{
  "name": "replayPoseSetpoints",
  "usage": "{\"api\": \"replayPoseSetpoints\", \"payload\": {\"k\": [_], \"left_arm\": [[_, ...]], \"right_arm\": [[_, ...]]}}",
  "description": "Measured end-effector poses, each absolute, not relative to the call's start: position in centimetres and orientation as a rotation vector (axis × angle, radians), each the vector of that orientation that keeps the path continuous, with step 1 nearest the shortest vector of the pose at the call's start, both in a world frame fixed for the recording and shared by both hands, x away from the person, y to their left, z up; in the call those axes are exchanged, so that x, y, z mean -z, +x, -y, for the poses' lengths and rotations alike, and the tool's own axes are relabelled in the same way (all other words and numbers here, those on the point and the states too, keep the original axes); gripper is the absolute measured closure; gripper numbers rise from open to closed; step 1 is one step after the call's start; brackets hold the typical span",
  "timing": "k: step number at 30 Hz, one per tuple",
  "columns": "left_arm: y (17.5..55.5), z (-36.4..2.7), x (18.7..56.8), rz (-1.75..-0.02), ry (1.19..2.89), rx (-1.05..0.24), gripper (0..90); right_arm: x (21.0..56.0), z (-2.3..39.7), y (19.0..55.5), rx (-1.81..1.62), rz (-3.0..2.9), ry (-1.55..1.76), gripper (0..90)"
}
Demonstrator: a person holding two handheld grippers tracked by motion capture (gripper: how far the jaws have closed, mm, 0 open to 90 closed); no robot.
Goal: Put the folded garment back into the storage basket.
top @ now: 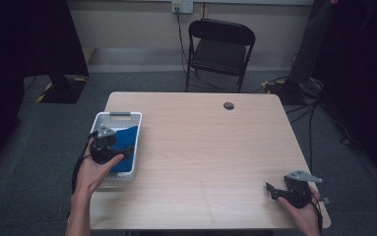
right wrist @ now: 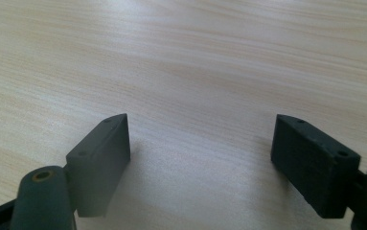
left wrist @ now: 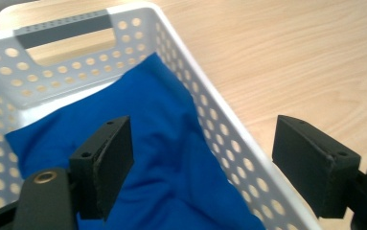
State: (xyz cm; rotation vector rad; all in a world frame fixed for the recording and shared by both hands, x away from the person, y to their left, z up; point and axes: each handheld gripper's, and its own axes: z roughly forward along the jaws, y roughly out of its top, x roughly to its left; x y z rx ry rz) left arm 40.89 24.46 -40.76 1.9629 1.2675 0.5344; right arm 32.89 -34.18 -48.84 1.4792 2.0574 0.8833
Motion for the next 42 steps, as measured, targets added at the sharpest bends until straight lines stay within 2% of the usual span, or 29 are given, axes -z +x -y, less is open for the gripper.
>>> {"api": "replayPoseSetpoints", "payload": {"k": [5, 9, 14, 16, 31, 42], "left_arm": [[40.2, -23.7, 40.7, -1.242, 1.962, -0.508, 18.9], [39.7, -23.0, 40.5, -1.238, 1.931, -0.545, 16.2], [38.8, -21.9, 40.7, -1.197, 1.915, -0.501, 18.3], [38.4, -21.3, 40.8, -1.18, 1.961, -0.524, 18.9], [35.8, -18.5, 39.3, -1.111, 1.949, -0.576, 18.2], [33.9, -17.2, 40.2, -1.088, 1.983, -0.577, 18.2]], "right_arm": [[48.8, 34.2, 32.9, -0.883, -2.057, 1.479, 20.3], [48.8, 34.2, 32.9, -0.883, -2.057, 1.48, 20.3], [48.8, 34.2, 32.9, -0.882, -2.057, 1.48, 20.3], [48.8, 34.2, 32.9, -0.882, -2.057, 1.48, 20.3], [48.8, 34.2, 32.9, -0.882, -2.056, 1.481, 20.3], [48.8, 34.2, 32.9, -0.881, -2.055, 1.481, 20.3]]}}
